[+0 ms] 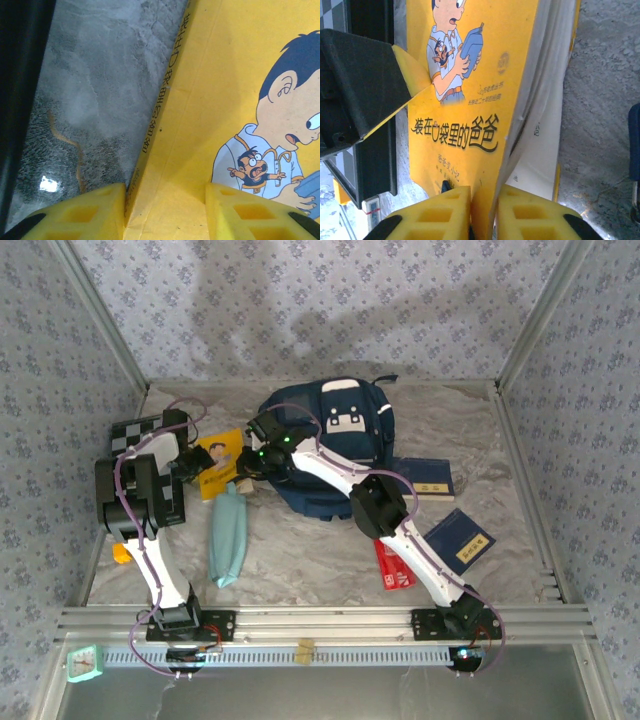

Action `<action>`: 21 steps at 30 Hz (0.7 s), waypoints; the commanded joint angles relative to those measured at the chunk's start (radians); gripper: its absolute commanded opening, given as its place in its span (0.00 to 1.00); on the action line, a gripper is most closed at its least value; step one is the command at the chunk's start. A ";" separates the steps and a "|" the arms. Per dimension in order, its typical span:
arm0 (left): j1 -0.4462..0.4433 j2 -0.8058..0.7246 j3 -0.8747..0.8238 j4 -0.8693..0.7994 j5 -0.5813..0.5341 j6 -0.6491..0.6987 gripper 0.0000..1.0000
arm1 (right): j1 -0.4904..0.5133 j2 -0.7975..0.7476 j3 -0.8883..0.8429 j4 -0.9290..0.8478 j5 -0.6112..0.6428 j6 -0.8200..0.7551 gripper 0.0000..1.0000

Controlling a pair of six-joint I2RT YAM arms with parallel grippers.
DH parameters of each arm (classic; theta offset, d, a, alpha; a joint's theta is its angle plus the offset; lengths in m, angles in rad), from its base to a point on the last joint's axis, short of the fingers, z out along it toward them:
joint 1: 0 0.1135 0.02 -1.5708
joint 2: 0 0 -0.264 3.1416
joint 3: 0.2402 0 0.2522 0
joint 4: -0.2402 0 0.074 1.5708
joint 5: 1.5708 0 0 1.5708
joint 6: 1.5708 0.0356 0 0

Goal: Pack the student bag
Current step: Pick up the book from the top-left of the table.

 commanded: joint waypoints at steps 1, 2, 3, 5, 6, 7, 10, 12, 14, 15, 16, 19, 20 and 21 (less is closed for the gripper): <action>-0.027 0.017 -0.012 -0.002 0.048 -0.019 0.43 | 0.031 -0.005 0.033 0.056 -0.021 -0.045 0.12; -0.025 0.016 -0.006 -0.010 0.043 -0.017 0.43 | 0.032 -0.014 0.031 0.063 -0.019 -0.060 0.10; -0.025 0.012 0.000 -0.014 0.037 -0.018 0.43 | 0.033 -0.024 0.030 0.067 -0.011 -0.071 0.07; -0.016 0.000 0.011 -0.018 0.037 -0.017 0.44 | 0.035 -0.046 0.018 0.090 0.002 -0.095 0.03; -0.010 -0.009 0.024 -0.027 0.037 -0.016 0.44 | 0.037 -0.059 0.011 0.103 0.010 -0.096 0.02; -0.003 -0.019 0.032 -0.033 0.036 -0.014 0.46 | 0.038 -0.071 0.011 0.110 0.015 -0.135 0.00; 0.019 -0.077 0.047 -0.047 0.036 -0.016 0.49 | 0.040 -0.118 0.006 0.137 0.037 -0.191 0.00; 0.032 -0.126 0.056 -0.058 0.039 -0.020 0.52 | 0.044 -0.157 -0.003 0.165 0.051 -0.234 0.00; 0.041 -0.164 0.066 -0.069 0.038 -0.026 0.56 | 0.050 -0.191 -0.012 0.189 0.065 -0.270 0.00; 0.048 -0.189 0.075 -0.080 0.040 -0.033 0.56 | 0.052 -0.215 -0.025 0.211 0.073 -0.292 0.00; 0.052 -0.211 0.080 -0.085 0.041 -0.036 0.57 | 0.054 -0.232 -0.039 0.223 0.080 -0.303 0.00; 0.057 -0.285 0.090 -0.096 0.045 -0.039 0.61 | 0.064 -0.318 -0.109 0.279 0.119 -0.362 0.00; 0.058 -0.305 0.100 -0.108 0.045 -0.034 0.62 | 0.063 -0.352 -0.144 0.312 0.121 -0.369 0.00; 0.061 -0.321 0.113 -0.124 0.044 -0.032 0.64 | 0.059 -0.382 -0.181 0.353 0.120 -0.369 0.00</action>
